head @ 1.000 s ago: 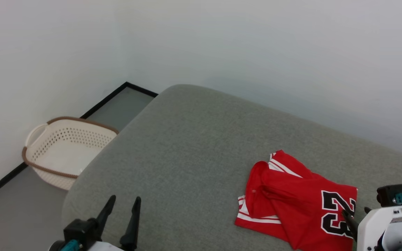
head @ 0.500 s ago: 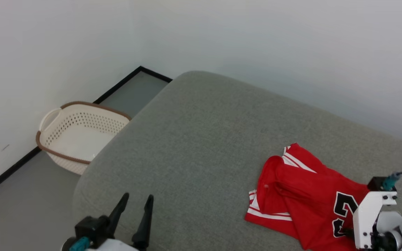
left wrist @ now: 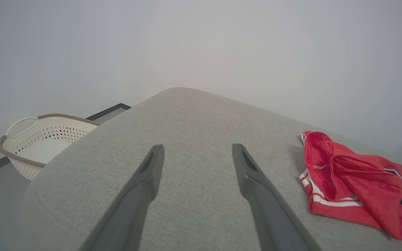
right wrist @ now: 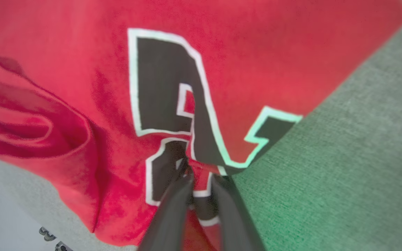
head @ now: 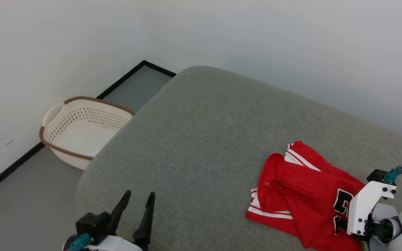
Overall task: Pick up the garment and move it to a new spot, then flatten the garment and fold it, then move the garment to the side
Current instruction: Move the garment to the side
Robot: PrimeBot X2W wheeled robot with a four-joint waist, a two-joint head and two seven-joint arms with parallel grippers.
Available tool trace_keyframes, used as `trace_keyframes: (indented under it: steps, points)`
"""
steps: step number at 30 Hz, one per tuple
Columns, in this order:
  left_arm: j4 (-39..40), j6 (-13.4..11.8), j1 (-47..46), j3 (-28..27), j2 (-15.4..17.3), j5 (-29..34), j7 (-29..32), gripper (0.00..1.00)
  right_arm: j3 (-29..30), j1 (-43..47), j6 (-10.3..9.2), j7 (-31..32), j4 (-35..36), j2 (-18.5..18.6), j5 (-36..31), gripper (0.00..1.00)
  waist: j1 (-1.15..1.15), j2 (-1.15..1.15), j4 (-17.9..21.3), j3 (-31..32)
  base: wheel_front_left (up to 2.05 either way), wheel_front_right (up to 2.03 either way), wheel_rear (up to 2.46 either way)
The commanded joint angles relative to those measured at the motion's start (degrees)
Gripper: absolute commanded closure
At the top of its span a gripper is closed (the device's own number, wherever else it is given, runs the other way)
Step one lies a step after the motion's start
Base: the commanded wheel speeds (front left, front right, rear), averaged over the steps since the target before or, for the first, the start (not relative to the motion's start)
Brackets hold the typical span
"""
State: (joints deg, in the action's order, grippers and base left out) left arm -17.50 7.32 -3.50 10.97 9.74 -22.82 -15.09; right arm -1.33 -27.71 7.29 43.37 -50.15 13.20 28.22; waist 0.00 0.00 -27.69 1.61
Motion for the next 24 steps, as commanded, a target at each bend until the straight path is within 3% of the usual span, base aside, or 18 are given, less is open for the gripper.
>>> trace_keyframes:
  steps: [1, 12, 24]
  points:
    - [-0.1, 0.2, -0.5, 0.0, 0.3, -0.5, 0.0, 0.0, -0.3, 1.9, 0.32, 0.2, -1.0, -0.7, 0.3, 1.0, 0.0, 0.0, 0.1, 0.2, 0.0, 0.0, 0.0]
    - [-1.2, 0.2, -1.4, 2.1, 1.4, -1.7, 0.0, 0.0, 0.5, 0.1, 0.14, -6.7, 0.9, 4.3, -1.8, 1.0, 0.0, 0.0, 1.0, 1.8, 0.0, 0.0, 0.0]
    - [-2.5, 0.3, -2.6, 2.8, 2.3, -1.1, 0.0, 0.0, -2.8, -1.6, 0.14, -8.7, 2.2, 9.1, -1.3, 1.0, 0.0, 0.0, 4.5, 3.3, 0.0, 0.0, 0.0]
